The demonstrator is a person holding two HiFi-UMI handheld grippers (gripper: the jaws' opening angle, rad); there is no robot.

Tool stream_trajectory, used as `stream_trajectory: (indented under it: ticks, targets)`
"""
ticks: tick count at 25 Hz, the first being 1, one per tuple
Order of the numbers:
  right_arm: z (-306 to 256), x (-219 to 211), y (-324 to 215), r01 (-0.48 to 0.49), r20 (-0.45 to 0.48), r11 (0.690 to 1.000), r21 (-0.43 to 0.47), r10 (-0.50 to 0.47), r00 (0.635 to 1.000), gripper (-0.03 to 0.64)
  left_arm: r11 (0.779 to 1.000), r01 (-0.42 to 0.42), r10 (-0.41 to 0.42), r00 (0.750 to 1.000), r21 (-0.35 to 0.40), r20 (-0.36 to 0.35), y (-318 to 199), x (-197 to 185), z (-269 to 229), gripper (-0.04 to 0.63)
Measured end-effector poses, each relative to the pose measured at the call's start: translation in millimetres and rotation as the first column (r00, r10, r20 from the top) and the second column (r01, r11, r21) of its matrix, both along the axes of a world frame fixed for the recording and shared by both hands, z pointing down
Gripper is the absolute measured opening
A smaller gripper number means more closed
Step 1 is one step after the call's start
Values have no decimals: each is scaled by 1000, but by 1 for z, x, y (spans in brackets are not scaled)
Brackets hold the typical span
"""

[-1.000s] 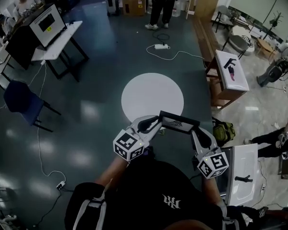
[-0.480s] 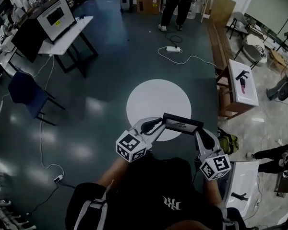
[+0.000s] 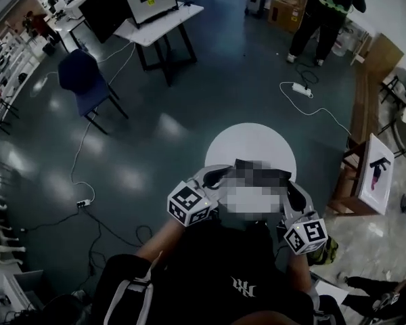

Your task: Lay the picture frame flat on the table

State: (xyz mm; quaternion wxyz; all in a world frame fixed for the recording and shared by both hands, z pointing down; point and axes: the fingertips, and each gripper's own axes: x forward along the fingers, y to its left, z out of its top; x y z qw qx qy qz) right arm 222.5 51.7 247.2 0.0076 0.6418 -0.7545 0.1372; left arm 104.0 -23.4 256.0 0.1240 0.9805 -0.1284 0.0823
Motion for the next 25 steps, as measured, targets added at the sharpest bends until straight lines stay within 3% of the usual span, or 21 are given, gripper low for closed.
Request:
stream_trajectory:
  ticks: [5,12,21,25]
  targets:
    - [-7,23,-45,152,-4,988,4,-152,988,51,989,150,-150,989,-13,7,-23,12,-6,74]
    - [-3,65,-65,298,22,955,5,-298,954,51,958,284,-283,959,-33,30,-19,45,-1,67]
    - [23,108,-79,473,116,880,-45,-466,877,49,889,449,-443,893,-86,80,-14,85,12,69]
    - [27,90,-81,537,151,840,-73,-523,839,49,847,518,-509,855,-118,100,-12,67,14,69]
